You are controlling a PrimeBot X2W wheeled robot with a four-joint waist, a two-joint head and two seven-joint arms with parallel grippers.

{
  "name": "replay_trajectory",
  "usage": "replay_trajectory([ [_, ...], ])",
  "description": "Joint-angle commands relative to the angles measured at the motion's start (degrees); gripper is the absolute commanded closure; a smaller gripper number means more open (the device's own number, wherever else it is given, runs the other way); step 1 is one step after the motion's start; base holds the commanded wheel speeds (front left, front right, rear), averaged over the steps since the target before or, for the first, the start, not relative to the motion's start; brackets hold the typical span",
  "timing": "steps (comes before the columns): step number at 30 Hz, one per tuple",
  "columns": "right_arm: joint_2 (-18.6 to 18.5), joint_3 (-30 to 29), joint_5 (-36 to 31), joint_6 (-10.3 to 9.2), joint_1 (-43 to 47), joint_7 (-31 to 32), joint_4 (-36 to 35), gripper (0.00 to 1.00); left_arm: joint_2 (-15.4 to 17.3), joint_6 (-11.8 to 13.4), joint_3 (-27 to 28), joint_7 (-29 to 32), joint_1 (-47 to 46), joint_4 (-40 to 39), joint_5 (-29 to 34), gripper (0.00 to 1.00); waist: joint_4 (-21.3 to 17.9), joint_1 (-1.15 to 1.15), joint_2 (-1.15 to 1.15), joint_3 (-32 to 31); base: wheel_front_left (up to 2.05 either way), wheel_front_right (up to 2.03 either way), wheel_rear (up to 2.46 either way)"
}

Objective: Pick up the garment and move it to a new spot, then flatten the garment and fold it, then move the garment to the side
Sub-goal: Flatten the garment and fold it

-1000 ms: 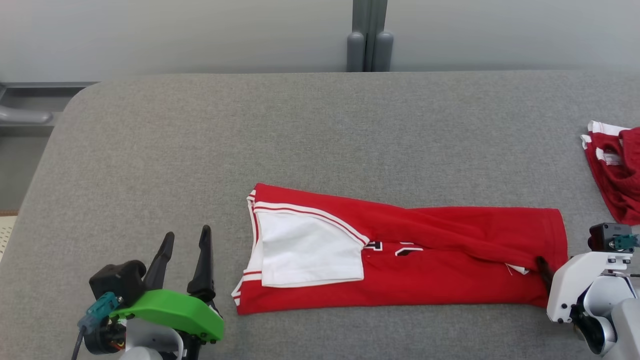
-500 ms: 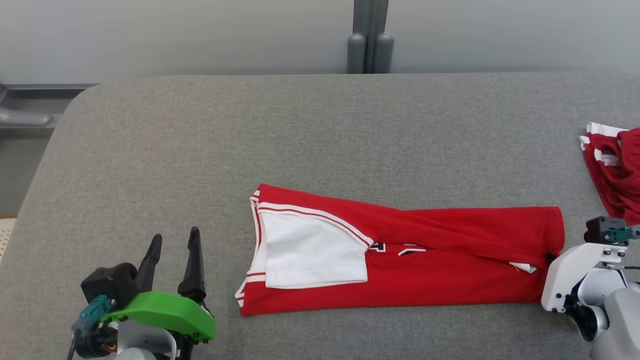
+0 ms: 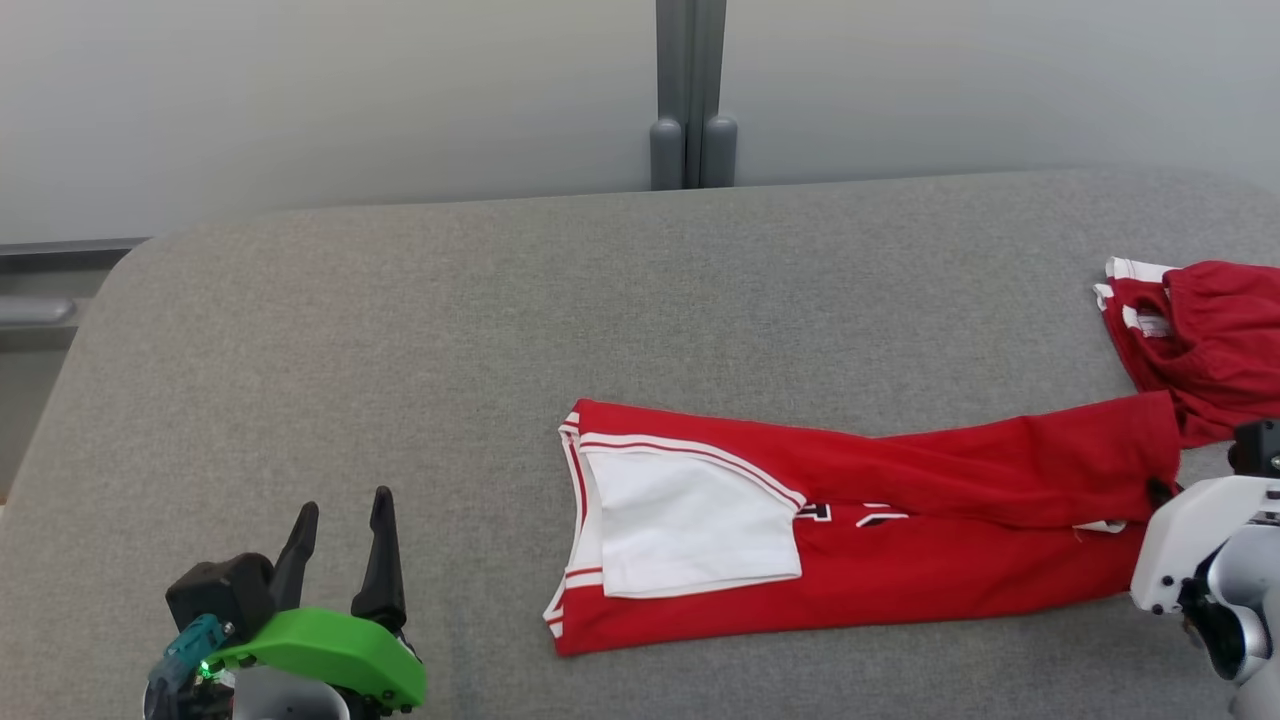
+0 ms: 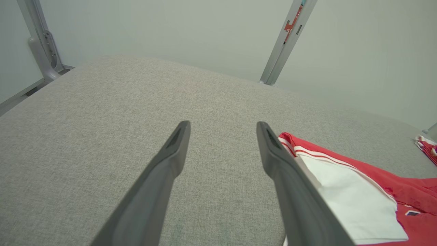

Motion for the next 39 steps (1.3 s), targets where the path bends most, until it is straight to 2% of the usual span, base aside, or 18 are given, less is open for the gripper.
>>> replay_trajectory([
  [1,0.8,1.0,0.8,-0.11,0.9,0.0,-1.6,1.00,0.5,0.0,0.0,-0.3,0.6,0.5,-0.2,0.00,0.0,0.00,0.00,-0.7,0.00,0.00,0.00],
  [10,5.8,10.9,6.4,-0.10,2.5,2.3,-15.6,1.00,1.1,-0.2,-0.8,-0.5,-0.3,2.4,0.9,0.00,4.9,0.00,0.00,-1.9,0.00,0.00,0.00],
  [16,10.1,17.1,9.1,-0.09,2.1,3.4,-20.0,1.00,1.0,-0.3,-0.9,-0.8,-0.1,3.1,0.6,0.00,9.6,0.00,0.00,-2.0,0.00,0.00,0.00],
  [24,14.9,21.0,10.1,-0.08,-1.4,0.6,-13.6,1.00,0.2,-0.7,-1.4,-1.0,-1.0,3.5,0.1,0.00,14.5,0.00,0.00,-0.9,0.00,0.00,0.00],
  [34,16.2,25.5,13.5,-0.07,-5.8,-2.5,-2.7,1.00,-0.5,-1.0,-1.4,-2.0,-1.6,4.8,-0.5,0.00,16.7,0.00,0.00,0.2,0.00,0.00,0.00],
  [35,16.2,26.3,14.3,-0.07,-6.2,-2.9,-1.9,0.93,-0.5,-1.0,-1.4,-2.0,-1.6,4.9,-0.5,0.00,16.6,0.00,0.00,0.3,0.00,0.00,0.00],
  [36,16.2,26.9,14.9,-0.07,-6.5,-3.4,-1.3,0.71,-0.5,-1.0,-1.3,-2.1,-1.6,4.9,-0.5,0.00,16.5,0.00,0.00,0.3,0.00,0.00,0.00],
  [37,16.2,27.9,15.6,-0.07,-7.0,-4.0,-0.7,0.00,-0.6,-1.0,-1.4,-2.2,-1.7,5.0,-0.5,0.00,16.3,0.00,0.00,0.4,0.00,0.00,0.00],
  [39,16.2,28.8,17.7,-0.07,-7.7,-5.2,0.3,0.00,-0.6,-1.0,-1.7,-2.0,-2.0,5.1,-0.4,0.00,16.0,0.00,0.00,0.6,0.00,0.00,0.00],
])
